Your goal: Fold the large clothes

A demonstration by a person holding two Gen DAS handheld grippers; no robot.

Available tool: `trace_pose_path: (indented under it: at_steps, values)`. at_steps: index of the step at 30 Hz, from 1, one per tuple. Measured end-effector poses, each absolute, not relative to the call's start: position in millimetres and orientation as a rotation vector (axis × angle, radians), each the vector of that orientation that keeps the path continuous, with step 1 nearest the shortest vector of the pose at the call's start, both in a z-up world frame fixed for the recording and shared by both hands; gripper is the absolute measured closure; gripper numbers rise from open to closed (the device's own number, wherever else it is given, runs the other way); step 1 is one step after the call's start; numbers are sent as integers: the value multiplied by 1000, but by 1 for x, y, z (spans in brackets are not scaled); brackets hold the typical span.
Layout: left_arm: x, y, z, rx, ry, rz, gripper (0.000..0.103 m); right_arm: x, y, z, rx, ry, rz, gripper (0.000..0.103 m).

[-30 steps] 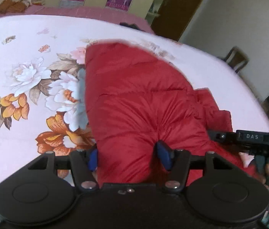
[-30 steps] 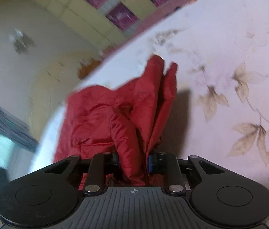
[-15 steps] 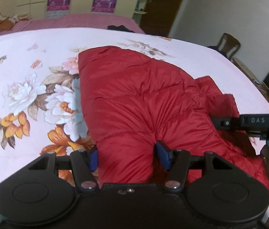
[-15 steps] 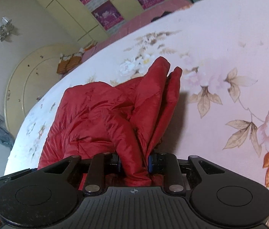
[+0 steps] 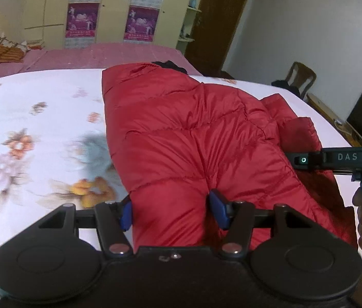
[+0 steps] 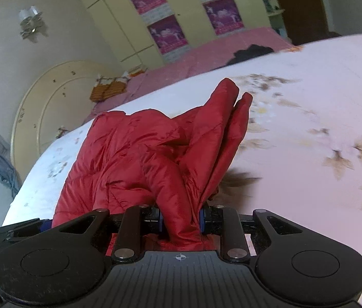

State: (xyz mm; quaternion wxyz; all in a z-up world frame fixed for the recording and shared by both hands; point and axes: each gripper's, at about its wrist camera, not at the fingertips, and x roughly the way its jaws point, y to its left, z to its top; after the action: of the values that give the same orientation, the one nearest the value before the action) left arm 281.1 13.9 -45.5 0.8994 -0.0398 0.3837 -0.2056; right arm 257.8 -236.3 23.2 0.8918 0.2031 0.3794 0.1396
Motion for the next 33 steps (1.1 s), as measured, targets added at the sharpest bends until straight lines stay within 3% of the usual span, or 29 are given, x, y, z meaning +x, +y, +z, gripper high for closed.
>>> trace_pose_path:
  at_steps: [7, 16, 19, 21, 24, 26, 28, 30, 32, 33]
  values:
    - [285, 99, -46, -136, 805, -355, 47, 287, -143, 24, 376, 809, 380, 80]
    - [302, 211, -69, -195, 900, -273, 46, 322, -24, -17, 349, 917, 467, 80]
    - [315, 231, -95, -246, 934, -266, 37, 335, -9, -53, 344, 989, 414, 80]
    - [317, 236, -105, -288, 925, -271, 25, 340, -18, -73, 404, 1011, 398, 79]
    - [314, 243, -112, -317, 914, -265, 15, 340, -35, -76, 465, 1004, 402, 79]
    - [310, 252, -111, -358, 904, -267, 17, 336, -48, -66, 480, 970, 368, 65]
    - [304, 265, -100, -373, 861, -248, 24, 317, -63, -41, 447, 858, 308, 62]
    - [294, 277, -88, -378, 776, -252, 44, 305, -68, -19, 399, 779, 333, 63]
    - [297, 273, -73, -350, 701, -297, 45, 301, -55, -4, 282, 737, 383, 81]
    - [304, 264, -69, -317, 687, -324, 46, 304, -44, -2, 227, 738, 403, 83]
